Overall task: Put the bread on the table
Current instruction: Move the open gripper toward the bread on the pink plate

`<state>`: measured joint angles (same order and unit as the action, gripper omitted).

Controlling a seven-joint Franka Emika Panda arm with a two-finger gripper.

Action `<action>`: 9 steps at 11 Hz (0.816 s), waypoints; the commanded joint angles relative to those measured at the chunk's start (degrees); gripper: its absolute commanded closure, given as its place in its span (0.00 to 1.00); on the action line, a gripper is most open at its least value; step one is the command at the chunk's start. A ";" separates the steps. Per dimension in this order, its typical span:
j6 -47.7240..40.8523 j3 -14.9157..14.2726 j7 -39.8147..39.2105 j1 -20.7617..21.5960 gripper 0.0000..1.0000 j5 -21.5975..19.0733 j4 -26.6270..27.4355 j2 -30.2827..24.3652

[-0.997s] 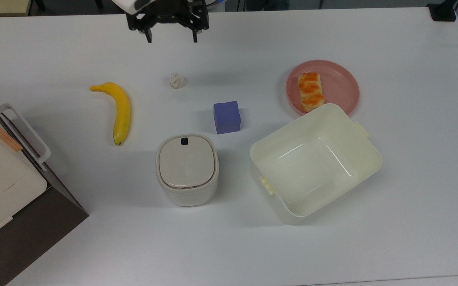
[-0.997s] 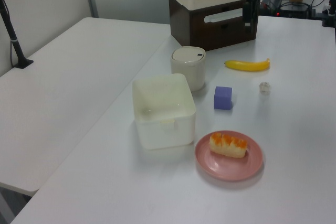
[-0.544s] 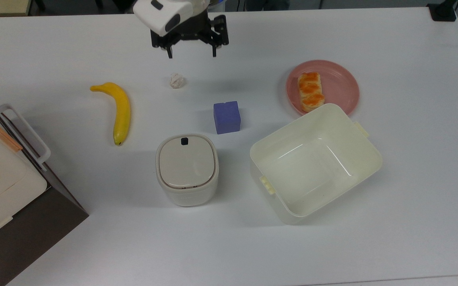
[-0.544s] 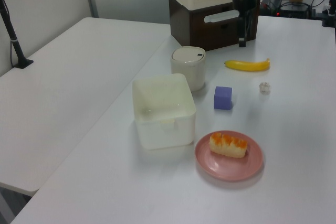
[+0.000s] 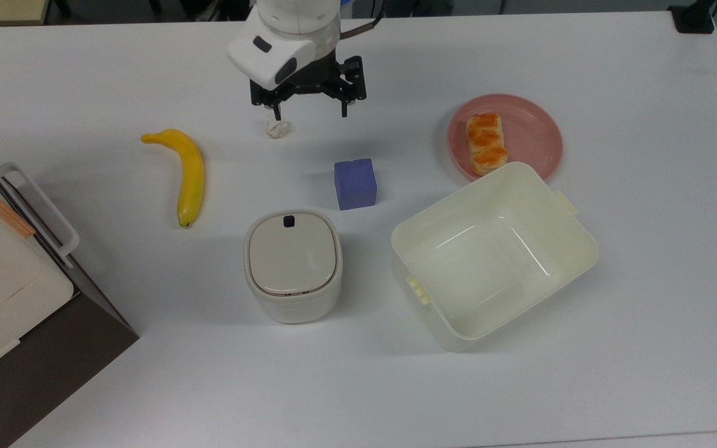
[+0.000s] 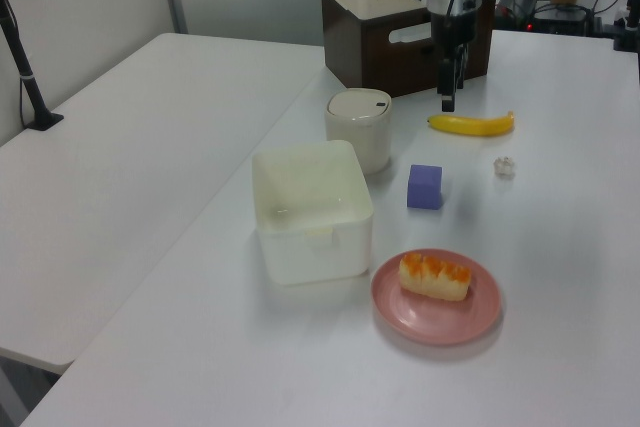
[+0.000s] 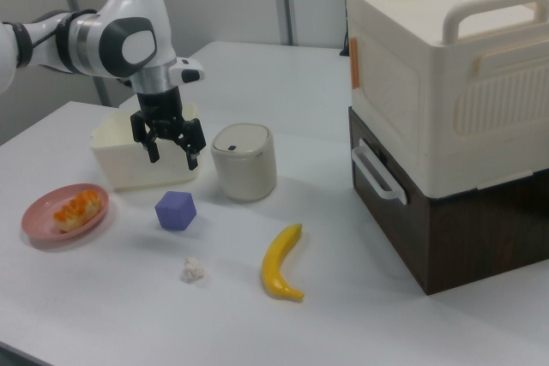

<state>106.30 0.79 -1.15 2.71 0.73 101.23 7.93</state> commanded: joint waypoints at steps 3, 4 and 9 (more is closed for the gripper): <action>2.94 -0.87 1.41 2.83 0.00 0.41 1.16 0.68; 5.30 -1.05 1.32 2.74 0.00 0.41 0.38 1.12; 6.20 -1.14 1.15 3.00 0.04 1.29 0.11 1.38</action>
<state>111.61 0.58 -0.97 4.36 1.07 101.13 9.39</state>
